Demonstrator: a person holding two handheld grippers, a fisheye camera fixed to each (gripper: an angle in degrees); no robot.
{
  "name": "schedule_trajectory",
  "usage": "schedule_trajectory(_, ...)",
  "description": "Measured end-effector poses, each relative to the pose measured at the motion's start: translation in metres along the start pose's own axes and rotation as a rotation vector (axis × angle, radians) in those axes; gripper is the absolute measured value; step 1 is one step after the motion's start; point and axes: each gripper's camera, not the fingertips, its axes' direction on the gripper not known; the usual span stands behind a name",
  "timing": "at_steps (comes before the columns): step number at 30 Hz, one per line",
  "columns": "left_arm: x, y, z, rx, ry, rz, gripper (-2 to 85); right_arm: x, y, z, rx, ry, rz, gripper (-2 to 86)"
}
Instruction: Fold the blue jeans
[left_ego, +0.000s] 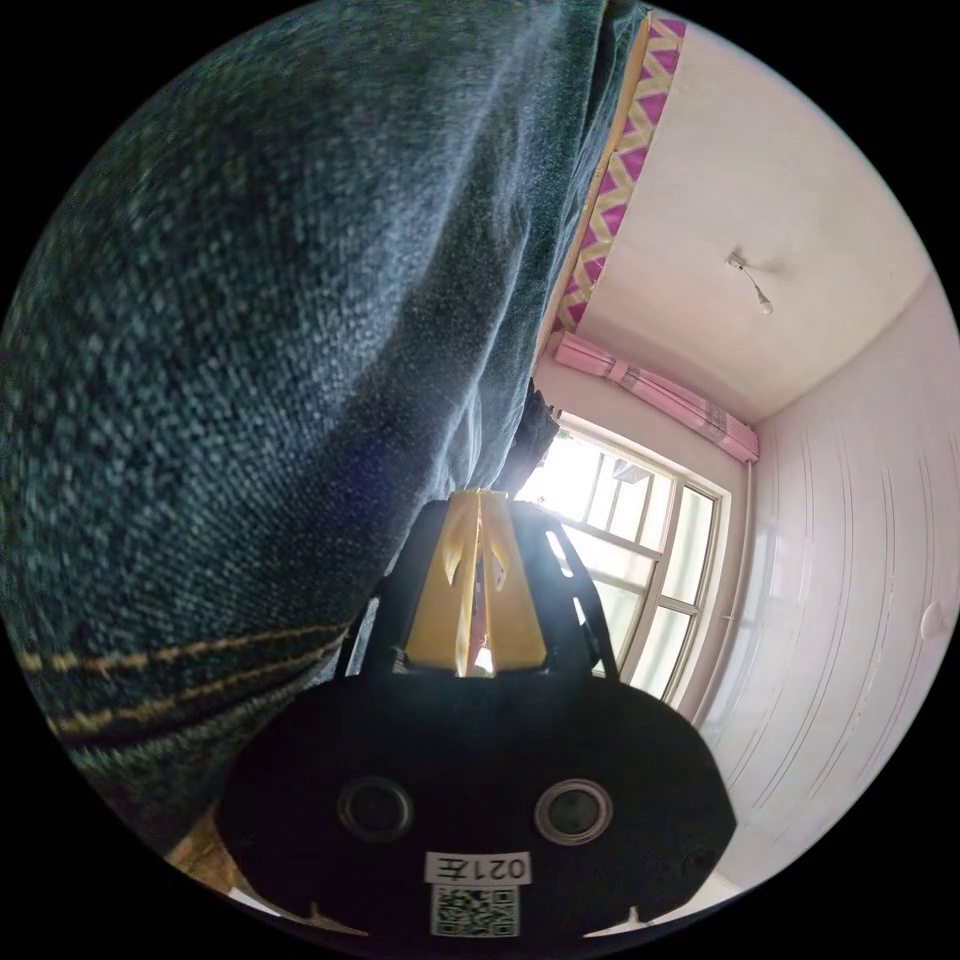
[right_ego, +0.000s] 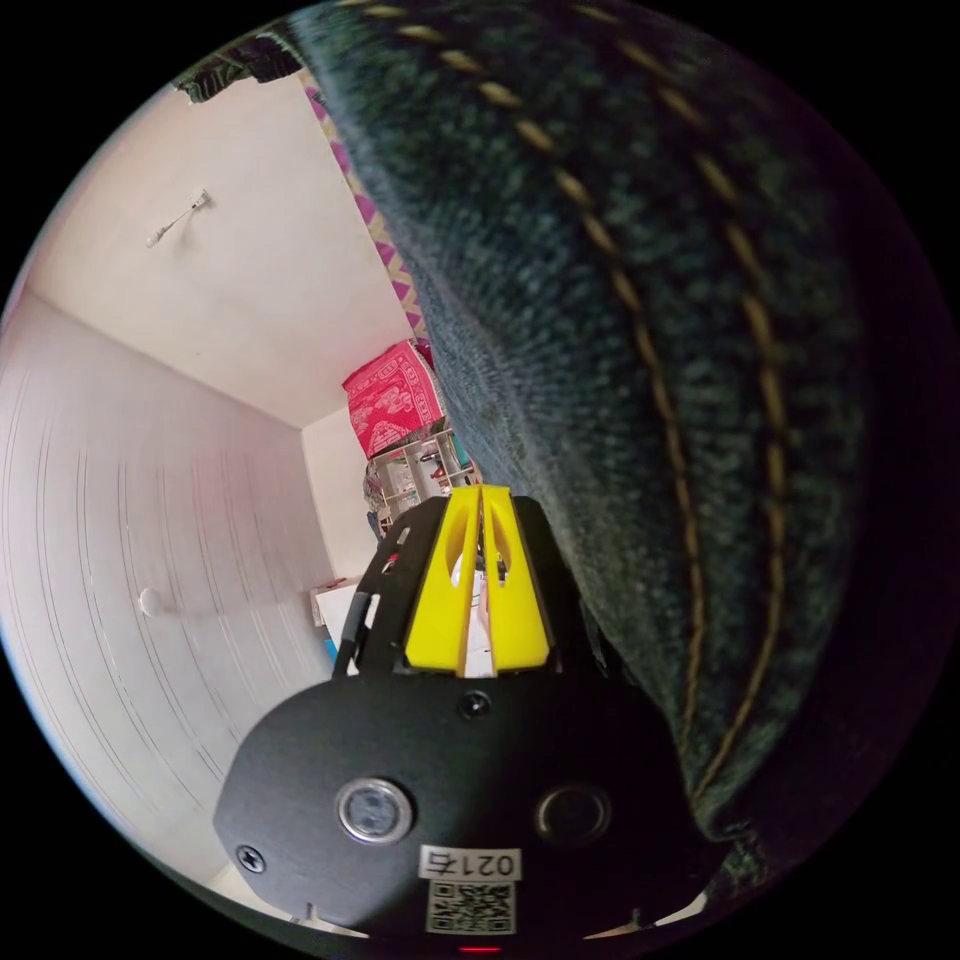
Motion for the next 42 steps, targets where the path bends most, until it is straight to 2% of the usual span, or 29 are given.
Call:
schedule_trajectory(11,0.038,0.008,0.019,0.031,-0.012,-0.033,-0.9,-0.091,-0.031,0.04,0.055,-0.002,0.018,-1.0)
schedule_trajectory(15,0.059,0.019,0.025,0.066,0.006,0.052,-0.9,-0.124,-0.035,0.054,0.057,-0.015,-0.019,-1.0)
schedule_trajectory(19,0.099,0.043,0.033,0.023,0.125,0.305,-0.9,-0.197,-0.004,0.061,0.127,-0.109,-0.369,-1.0)
schedule_trajectory(21,0.12,0.062,0.032,0.004,0.162,0.401,-0.9,-0.241,0.025,0.064,0.147,-0.072,-0.579,-1.0)
schedule_trajectory(23,0.141,0.091,0.026,0.017,0.201,0.541,-0.9,-0.292,0.063,0.069,0.169,0.031,-0.795,-0.9)
schedule_trajectory(25,0.166,0.136,0.003,0.132,0.254,0.782,-0.9,-0.327,0.086,0.08,0.146,0.144,-0.929,-0.9)
schedule_trajectory(26,0.172,0.146,-0.002,0.139,0.267,0.839,-0.8,-0.347,0.099,0.09,0.127,0.212,-1.004,-0.8)
schedule_trajectory(30,0.195,0.189,-0.028,0.143,0.296,1.073,-0.2,-0.391,0.119,0.133,0.053,0.396,-1.154,0.3)
schedule_trajectory(32,0.198,0.199,-0.039,0.18,0.241,1.103,1.0,-0.409,0.124,0.163,0.041,0.511,-1.233,2.3)
schedule_trajectory(35,0.2,0.201,-0.061,0.224,0.179,1.074,5.7,-0.424,0.124,0.181,0.048,0.508,-1.31,2.4)
schedule_trajectory(38,0.211,0.2,-0.088,0.31,0.004,1.043,5.9,-0.436,0.108,0.195,0.047,0.573,-1.307,1.1)
schedule_trajectory(41,0.231,0.193,-0.109,0.369,-0.317,1.004,1.4,-0.448,0.091,0.208,0.049,0.696,-1.32,1.3)
schedule_trajectory(42,0.24,0.192,-0.113,0.397,-0.479,1.013,0.4,-0.45,0.088,0.211,0.041,0.727,-1.319,1.3)
